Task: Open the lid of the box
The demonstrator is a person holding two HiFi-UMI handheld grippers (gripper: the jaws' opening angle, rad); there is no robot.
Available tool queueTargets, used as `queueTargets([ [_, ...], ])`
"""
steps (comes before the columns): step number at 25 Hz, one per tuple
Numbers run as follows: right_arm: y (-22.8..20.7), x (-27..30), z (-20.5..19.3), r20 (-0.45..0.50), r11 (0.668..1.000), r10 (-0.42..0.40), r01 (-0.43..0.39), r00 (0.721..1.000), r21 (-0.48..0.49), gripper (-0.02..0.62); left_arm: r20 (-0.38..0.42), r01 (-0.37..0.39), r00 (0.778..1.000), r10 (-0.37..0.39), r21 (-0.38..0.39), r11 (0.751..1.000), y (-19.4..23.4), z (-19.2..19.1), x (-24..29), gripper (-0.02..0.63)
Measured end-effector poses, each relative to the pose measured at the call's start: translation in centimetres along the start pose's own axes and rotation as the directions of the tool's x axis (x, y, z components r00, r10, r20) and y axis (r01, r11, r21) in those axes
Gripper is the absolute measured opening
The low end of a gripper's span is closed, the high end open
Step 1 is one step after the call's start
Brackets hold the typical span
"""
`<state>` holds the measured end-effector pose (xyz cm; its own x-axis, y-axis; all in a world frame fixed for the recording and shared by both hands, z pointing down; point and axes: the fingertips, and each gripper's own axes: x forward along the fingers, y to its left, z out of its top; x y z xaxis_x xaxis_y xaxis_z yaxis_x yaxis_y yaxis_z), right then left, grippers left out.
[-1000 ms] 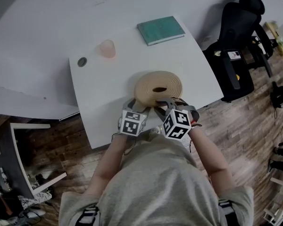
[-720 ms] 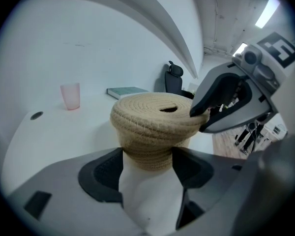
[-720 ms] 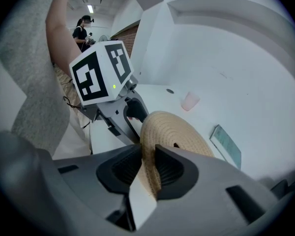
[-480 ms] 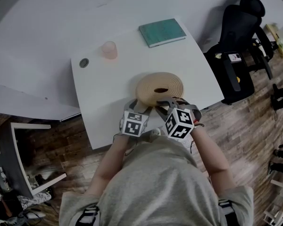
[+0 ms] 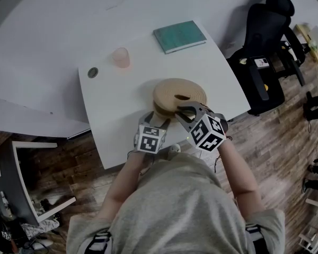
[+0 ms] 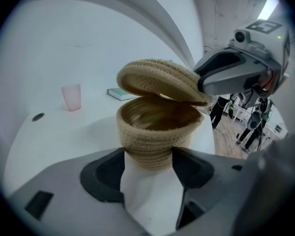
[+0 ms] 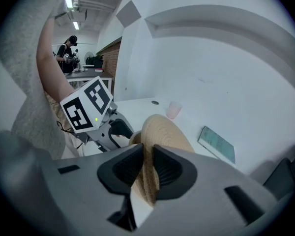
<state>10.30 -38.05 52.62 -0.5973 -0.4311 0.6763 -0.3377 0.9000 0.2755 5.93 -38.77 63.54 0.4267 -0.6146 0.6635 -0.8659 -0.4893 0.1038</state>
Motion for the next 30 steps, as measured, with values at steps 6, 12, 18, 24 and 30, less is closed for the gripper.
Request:
queueTargets([
  [6,-1.4,-1.2,0.5,0.046,0.996,-0.04,0.036,0.998,0.083,0.069,-0.006,0.0,1.0,0.0,0.001,1.0,-0.1,0.0,-0.1,0.287],
  [12,-2.9,-2.2,0.8,0.113,0.973,-0.095,0.069,0.989,0.22,0.067,-0.011,-0.001,1.0,0.001,0.001,1.0,0.0,0.0,-0.1,0.287],
  [18,-4.8,-3.7,0.2,0.131,0.923,-0.178,0.119,0.975,0.365,0.066,-0.025,0.011,1.0,-0.011,0.001,1.0,-0.4,0.0,-0.3,0.287],
  [24,-6.3,-5.1,-0.9,0.124,0.862,-0.259,0.171,0.958,0.478,0.066,-0.007,-0.003,1.0,0.004,0.019,1.0,-0.1,0.5,-0.8,0.287],
  [30,-6.8,-6.7,-1.9,0.106,0.794,-0.339,0.224,0.935,0.565,0.066,0.008,0.024,1.0,-0.024,0.024,0.999,-0.6,0.9,-2.0,0.284],
])
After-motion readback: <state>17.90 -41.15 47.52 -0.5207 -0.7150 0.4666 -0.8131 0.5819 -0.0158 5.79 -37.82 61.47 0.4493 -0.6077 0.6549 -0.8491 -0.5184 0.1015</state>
